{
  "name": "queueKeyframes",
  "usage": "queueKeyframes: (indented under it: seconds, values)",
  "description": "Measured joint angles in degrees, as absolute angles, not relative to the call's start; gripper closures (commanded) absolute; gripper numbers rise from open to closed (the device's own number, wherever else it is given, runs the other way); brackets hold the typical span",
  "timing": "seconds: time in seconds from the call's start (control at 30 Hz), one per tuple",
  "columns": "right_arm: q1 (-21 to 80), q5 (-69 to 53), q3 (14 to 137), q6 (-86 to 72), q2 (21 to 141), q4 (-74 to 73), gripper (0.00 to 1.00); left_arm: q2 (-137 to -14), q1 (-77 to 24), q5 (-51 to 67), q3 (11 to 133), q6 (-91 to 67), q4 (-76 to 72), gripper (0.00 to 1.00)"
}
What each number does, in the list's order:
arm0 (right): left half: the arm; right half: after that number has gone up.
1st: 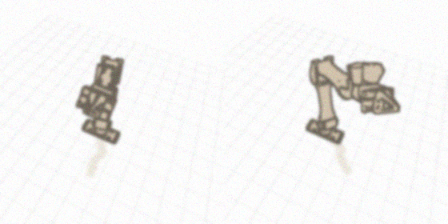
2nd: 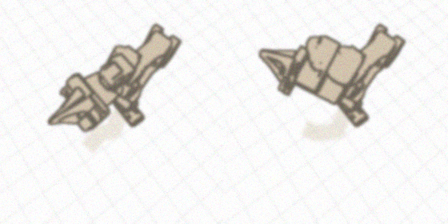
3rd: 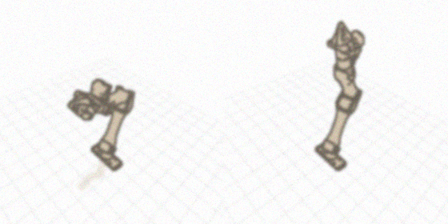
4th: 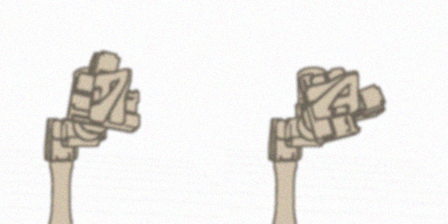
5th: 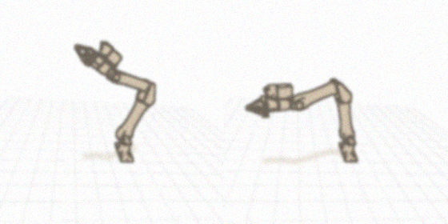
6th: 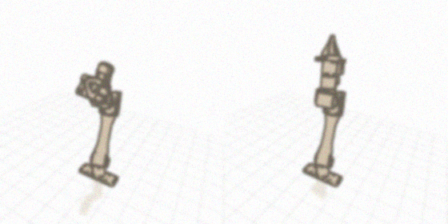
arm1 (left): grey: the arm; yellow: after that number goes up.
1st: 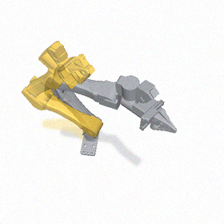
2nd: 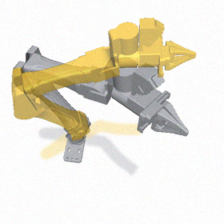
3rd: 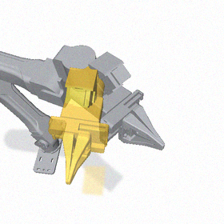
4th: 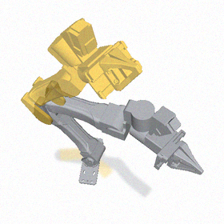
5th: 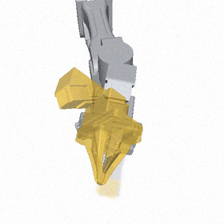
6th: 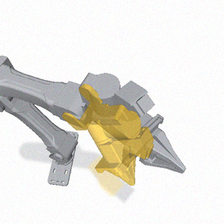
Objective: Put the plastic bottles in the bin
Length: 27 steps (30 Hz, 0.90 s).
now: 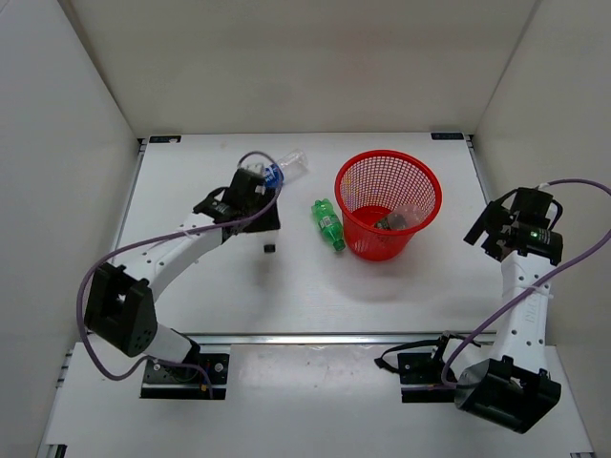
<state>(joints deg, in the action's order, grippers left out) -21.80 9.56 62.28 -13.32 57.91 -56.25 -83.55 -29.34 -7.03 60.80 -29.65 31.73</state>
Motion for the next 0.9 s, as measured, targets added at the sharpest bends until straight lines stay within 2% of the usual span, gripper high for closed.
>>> queueKeyframes:
  seconds: [0.13, 0.23, 0.27, 0.4, 0.43, 0.47, 0.5, 0.57, 0.67, 0.9]
  values:
    - [-21.26, 8.05, 60.77, -13.39, 56.8, -55.53, 0.01, -83.66, -33.93, -4.29, 75.09, -27.64, 26.98, 0.55]
    - [-20.32, 5.76, 59.4, -13.56, 55.61, -54.33, 0.0, -85.41, -36.86, 2.2, 83.5, -27.03, 19.27, 0.55]
    - [-19.99, 4.89, 58.96, -13.65, 55.22, -53.98, 0.01, -87.13, -37.82, 4.12, 86.72, -27.03, 17.72, 0.51]
    - [-19.16, 3.16, 58.15, -14.02, 54.48, -53.41, 0.01, -100.51, -42.35, 7.25, 105.19, -25.19, 15.0, 0.47]
    - [-19.16, 2.92, 58.15, -14.06, 54.39, -53.3, 0.01, -104.88, -43.46, 7.6, 110.61, -24.58, 15.29, 0.38]
    - [-19.14, 2.92, 58.15, -14.22, 54.24, -53.19, 0.0, -109.08, -44.45, 7.92, 116.01, -24.1, 16.58, 0.15]
    - [-19.07, 2.96, 58.15, -14.41, 54.08, -53.12, 0.01, -113.73, -45.23, 8.16, 121.97, -23.59, 18.63, 0.01]
    - [-18.81, 3.33, 58.17, -14.39, 53.63, -53.17, 0.01, -120.84, -46.54, 8.84, 129.47, -23.46, 21.58, 0.01]
    - [-18.48, 4.67, 59.02, -14.37, 53.54, -53.8, 0.01, -124.14, -46.78, 10.35, 129.62, -24.01, 25.65, 0.01]
    - [-15.59, 8.82, 68.1, -12.4, 55.42, -56.21, 0.01, -119.02, -46.09, 7.81, 124.79, -22.15, 31.35, 0.01]
